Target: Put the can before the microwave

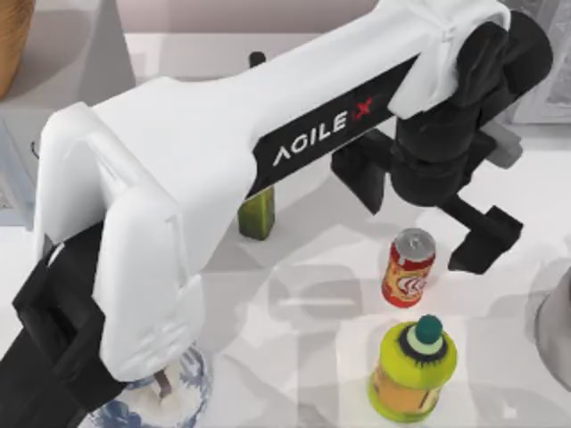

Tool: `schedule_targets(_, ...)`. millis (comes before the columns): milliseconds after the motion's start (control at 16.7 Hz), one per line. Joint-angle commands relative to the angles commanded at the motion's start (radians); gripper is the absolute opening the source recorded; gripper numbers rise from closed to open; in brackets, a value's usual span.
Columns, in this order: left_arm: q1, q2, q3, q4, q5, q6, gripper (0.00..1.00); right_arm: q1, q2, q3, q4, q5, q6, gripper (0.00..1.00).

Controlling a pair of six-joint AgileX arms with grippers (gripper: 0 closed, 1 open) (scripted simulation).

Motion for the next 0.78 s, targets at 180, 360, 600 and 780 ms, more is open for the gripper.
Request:
schedule_targets(180, -0.001, 0.001, -0.068, 0.068, -0.001, 0.002, 1.0, 0.0, 0.0, 0.0, 0.0, 0.0, 0.0, 1.0)
schedule_targets(360, -0.001, 0.007, -0.167, 0.177, -0.001, 0.002, 1.0, 0.0, 0.0, 0.0, 0.0, 0.0, 0.0, 1.0)
schedule_targets(600, -0.001, 0.011, -0.212, 0.223, -0.001, 0.002, 1.0, 0.0, 0.0, 0.0, 0.0, 0.0, 0.0, 1.0)
schedule_targets(780, -0.001, 0.011, -0.212, 0.223, -0.001, 0.002, 0.92, 0.0, 0.0, 0.0, 0.0, 0.0, 0.0, 1.0)
